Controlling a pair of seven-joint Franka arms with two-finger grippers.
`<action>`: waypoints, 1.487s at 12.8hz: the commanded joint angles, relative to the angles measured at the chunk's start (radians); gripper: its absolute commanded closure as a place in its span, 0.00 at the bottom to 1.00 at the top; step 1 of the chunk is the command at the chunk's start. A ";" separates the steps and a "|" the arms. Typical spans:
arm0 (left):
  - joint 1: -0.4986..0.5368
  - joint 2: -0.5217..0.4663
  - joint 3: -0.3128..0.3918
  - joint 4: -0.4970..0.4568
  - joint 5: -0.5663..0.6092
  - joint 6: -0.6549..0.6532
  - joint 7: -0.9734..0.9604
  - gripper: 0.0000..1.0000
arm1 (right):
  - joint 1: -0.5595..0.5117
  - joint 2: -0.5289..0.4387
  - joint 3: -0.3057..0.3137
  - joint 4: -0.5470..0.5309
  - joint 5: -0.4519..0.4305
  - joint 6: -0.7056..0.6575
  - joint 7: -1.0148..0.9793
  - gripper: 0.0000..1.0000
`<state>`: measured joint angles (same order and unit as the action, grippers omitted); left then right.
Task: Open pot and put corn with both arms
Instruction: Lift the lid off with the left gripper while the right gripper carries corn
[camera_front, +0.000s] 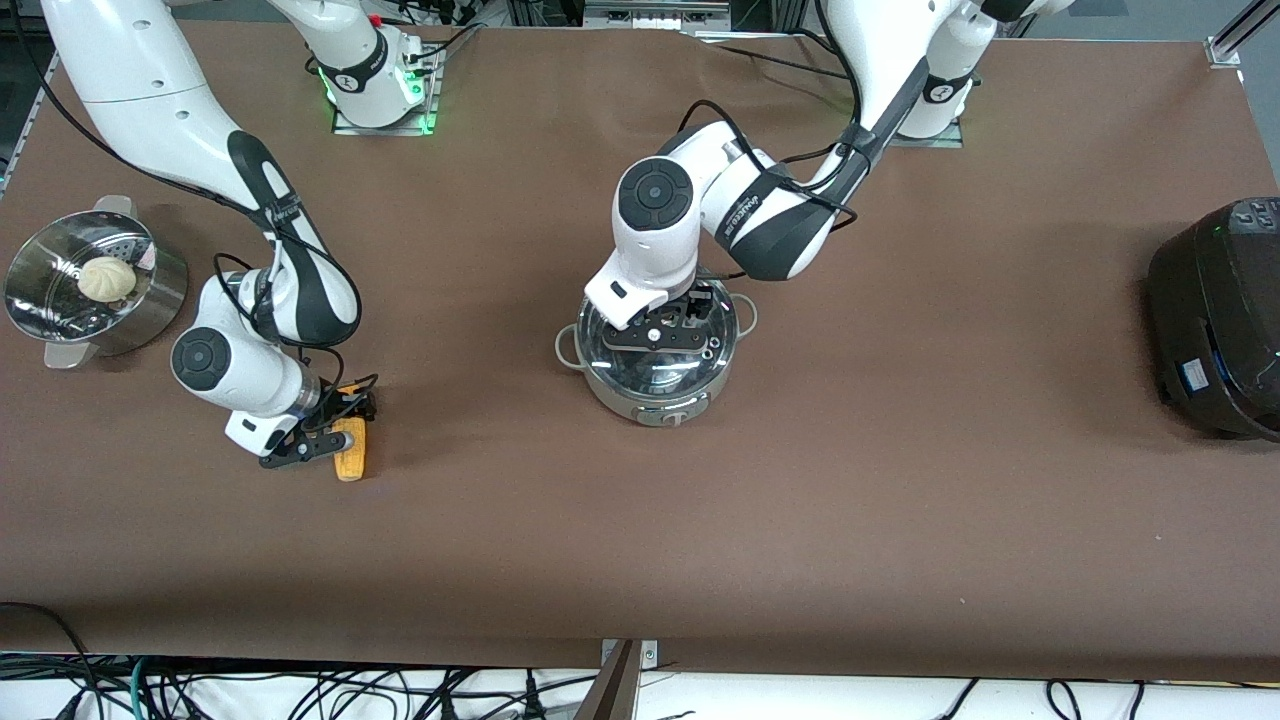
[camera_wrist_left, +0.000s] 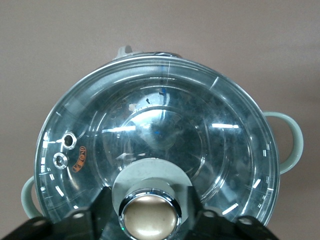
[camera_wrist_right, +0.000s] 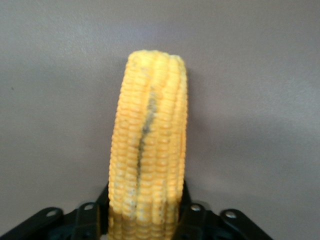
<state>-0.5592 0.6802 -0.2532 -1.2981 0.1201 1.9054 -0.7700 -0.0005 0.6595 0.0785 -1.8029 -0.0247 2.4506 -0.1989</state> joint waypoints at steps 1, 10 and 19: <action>0.004 -0.001 -0.008 0.036 0.015 -0.016 -0.005 0.88 | -0.006 -0.023 0.017 0.000 -0.006 -0.036 -0.004 1.00; 0.181 -0.244 -0.006 0.040 -0.043 -0.388 0.130 0.88 | -0.003 -0.215 0.333 0.204 0.003 -0.522 0.413 1.00; 0.649 -0.361 -0.006 -0.073 -0.028 -0.452 0.937 0.87 | 0.336 -0.068 0.437 0.422 -0.110 -0.507 0.967 1.00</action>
<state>0.0237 0.3570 -0.2478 -1.2819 0.0986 1.3950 0.0738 0.2817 0.5169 0.5206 -1.4412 -0.0830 1.9258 0.6997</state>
